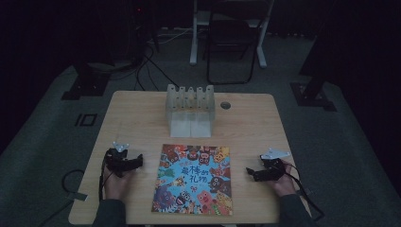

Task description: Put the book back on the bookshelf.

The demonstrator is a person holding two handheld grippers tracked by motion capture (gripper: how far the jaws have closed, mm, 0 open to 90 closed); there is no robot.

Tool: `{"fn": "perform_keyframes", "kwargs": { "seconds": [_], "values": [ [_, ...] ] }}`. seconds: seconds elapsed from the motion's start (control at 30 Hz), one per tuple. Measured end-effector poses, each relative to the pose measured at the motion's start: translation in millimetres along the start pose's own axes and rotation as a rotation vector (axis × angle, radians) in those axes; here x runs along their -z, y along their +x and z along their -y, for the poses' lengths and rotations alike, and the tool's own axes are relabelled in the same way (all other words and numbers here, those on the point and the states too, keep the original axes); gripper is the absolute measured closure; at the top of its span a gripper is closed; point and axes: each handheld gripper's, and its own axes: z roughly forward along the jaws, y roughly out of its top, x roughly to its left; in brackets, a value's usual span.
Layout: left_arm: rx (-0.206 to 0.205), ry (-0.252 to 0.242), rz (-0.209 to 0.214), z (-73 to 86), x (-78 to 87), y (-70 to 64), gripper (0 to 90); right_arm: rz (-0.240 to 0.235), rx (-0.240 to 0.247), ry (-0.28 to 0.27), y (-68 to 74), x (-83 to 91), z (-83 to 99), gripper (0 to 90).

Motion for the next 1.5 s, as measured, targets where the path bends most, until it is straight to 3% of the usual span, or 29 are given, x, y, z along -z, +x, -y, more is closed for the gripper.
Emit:
{"fn": "perform_keyframes", "kwargs": {
  "seconds": [0.4,0.67,0.9,1.17,1.5],
  "values": [
    [-0.017,0.001,0.013,2.4,2.6,1.7,11.7,0.010,-0.006,-0.007,1.6,0.9,0.3,15.0],
    [-0.017,0.001,0.014,2.5,2.7,1.7,11.7,0.066,0.013,-0.040,13.0,13.9,-11.3,14.8],
    [-0.017,0.001,0.014,2.5,2.7,1.6,11.7,0.129,0.047,-0.025,24.7,20.4,-24.9,17.0],
    [-0.016,0.001,0.013,2.5,2.7,1.6,11.7,0.120,0.074,-0.073,31.7,28.0,-42.4,17.0],
    [-0.009,0.010,0.007,2.4,2.0,1.8,7.4,0.107,0.105,-0.093,39.5,27.5,-61.1,16.9]
  ]
}}
